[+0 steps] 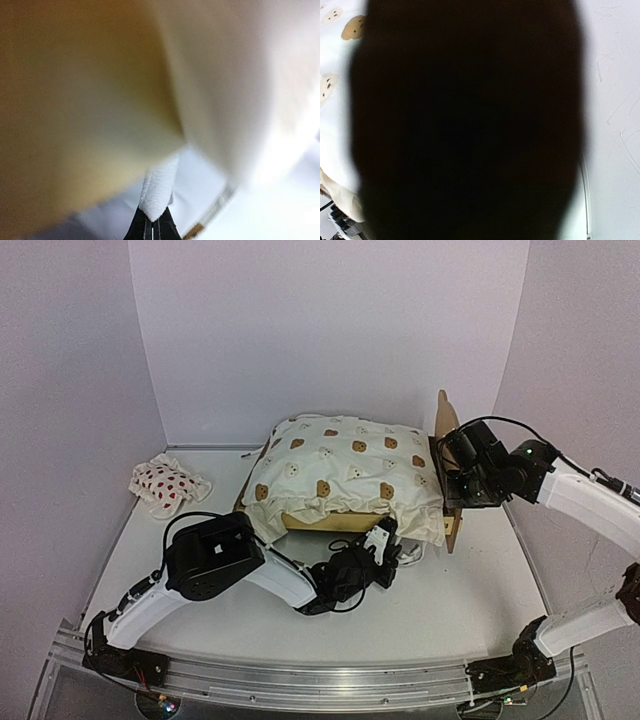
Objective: Set up the pet bed
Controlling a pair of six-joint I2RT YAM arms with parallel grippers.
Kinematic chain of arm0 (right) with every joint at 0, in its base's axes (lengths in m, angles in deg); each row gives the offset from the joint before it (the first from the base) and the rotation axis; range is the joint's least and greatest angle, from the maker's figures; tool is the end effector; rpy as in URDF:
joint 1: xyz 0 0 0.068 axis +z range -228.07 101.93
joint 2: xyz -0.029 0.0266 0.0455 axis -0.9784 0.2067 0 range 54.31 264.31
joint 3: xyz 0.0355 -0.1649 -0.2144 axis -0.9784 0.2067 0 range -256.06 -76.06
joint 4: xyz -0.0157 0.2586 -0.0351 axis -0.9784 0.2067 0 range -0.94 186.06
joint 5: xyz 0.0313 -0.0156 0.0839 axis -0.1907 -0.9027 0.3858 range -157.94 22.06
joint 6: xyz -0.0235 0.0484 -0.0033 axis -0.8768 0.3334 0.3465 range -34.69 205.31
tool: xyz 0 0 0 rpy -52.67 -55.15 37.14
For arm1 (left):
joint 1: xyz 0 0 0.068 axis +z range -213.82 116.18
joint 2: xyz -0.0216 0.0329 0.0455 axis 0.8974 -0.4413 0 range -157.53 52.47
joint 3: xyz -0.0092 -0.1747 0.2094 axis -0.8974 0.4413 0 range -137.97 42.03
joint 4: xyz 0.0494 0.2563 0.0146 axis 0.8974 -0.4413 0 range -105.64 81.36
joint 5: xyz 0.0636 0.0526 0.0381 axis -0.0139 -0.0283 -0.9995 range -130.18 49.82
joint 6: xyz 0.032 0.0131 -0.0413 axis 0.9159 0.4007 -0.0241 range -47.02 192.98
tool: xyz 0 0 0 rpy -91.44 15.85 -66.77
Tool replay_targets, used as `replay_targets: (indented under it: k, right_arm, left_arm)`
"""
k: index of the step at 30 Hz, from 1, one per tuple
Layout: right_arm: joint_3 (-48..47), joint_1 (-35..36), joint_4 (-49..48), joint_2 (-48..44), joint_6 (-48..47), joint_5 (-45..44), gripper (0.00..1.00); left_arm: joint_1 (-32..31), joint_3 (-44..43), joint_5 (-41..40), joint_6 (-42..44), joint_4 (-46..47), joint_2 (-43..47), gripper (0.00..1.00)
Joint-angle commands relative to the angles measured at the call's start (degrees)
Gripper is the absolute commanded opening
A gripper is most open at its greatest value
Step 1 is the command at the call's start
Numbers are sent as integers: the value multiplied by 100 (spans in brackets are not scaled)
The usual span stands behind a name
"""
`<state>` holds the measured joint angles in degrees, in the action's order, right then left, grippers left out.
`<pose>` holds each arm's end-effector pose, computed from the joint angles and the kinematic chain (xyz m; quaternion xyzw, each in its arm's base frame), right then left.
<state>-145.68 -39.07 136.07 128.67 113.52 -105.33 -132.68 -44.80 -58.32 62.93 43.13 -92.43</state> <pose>0.2167 0.1477 0.3269 0.0204 0.9009 -0.0805 0.4260 0.1991 -0.4845 0.0773 0.2696 0.6925 -0.3279 0.5833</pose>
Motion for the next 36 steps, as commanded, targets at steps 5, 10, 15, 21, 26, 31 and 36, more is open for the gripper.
replay_targets:
  k: [5,10,15,21,26,31,36]
  right_arm:
    - [-173,145,-677,-201,-148,-479,0]
    - [-93,147,-758,-19,-93,-536,0]
    - [92,139,-914,110,-52,-625,0]
    - [426,55,-1221,369,39,-571,0]
    - [769,-107,-1515,530,154,-394,0]
    - [1081,-235,-1863,570,174,-251,0]
    - [1264,-321,-2011,478,22,50,7]
  left_arm:
    - [-163,117,1385,-159,-1322,818,0]
    - [-303,298,1568,-245,-1506,1108,0]
    - [-329,266,2196,-552,-1966,1350,0]
    - [-438,213,2754,-735,-2519,1692,0]
    - [-442,184,3051,-885,-2909,1951,0]
    - [-441,128,3284,-992,-3265,2231,0]
    - [-437,-142,3472,-1023,-3942,2472,0]
